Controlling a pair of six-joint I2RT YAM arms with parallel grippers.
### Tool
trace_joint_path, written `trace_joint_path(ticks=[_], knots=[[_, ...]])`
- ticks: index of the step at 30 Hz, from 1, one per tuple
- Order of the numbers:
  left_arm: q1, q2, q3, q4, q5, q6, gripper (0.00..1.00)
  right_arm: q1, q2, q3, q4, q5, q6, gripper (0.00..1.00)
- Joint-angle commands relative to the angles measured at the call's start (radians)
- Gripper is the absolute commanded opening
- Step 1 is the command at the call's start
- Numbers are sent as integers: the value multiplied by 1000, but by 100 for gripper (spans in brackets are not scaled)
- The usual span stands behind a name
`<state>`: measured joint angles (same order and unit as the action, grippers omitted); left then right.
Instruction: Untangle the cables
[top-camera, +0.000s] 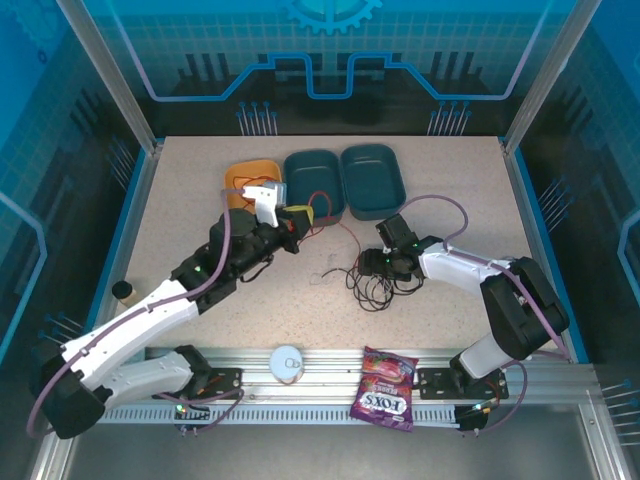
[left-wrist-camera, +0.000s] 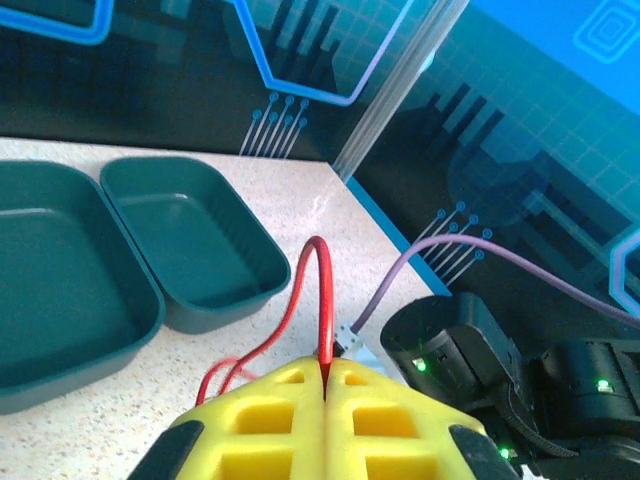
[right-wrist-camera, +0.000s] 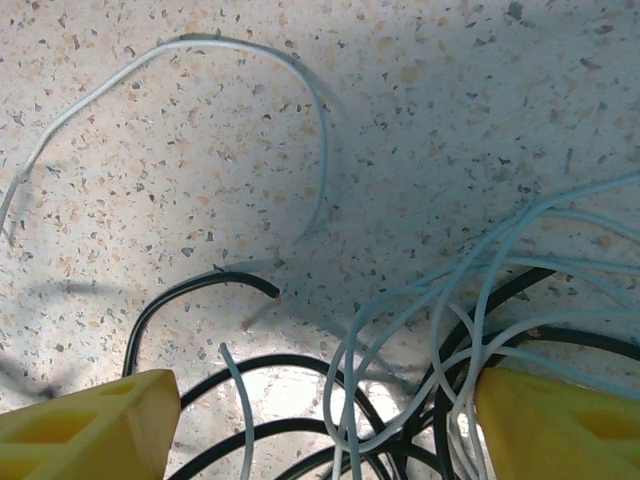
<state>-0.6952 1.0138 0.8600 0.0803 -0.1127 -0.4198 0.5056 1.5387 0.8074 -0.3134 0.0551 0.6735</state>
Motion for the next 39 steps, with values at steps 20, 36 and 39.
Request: trace_joint_path(ticks=[20, 36, 39], knots=[[229, -153, 50, -151, -68, 70, 0, 14, -56, 29, -49, 40, 0, 78], [432, 81, 198, -142, 0, 99, 0, 18, -165, 55, -107, 72, -11, 81], [466, 136, 225, -127, 15, 113, 0, 17, -199, 53, -118, 83, -11, 81]])
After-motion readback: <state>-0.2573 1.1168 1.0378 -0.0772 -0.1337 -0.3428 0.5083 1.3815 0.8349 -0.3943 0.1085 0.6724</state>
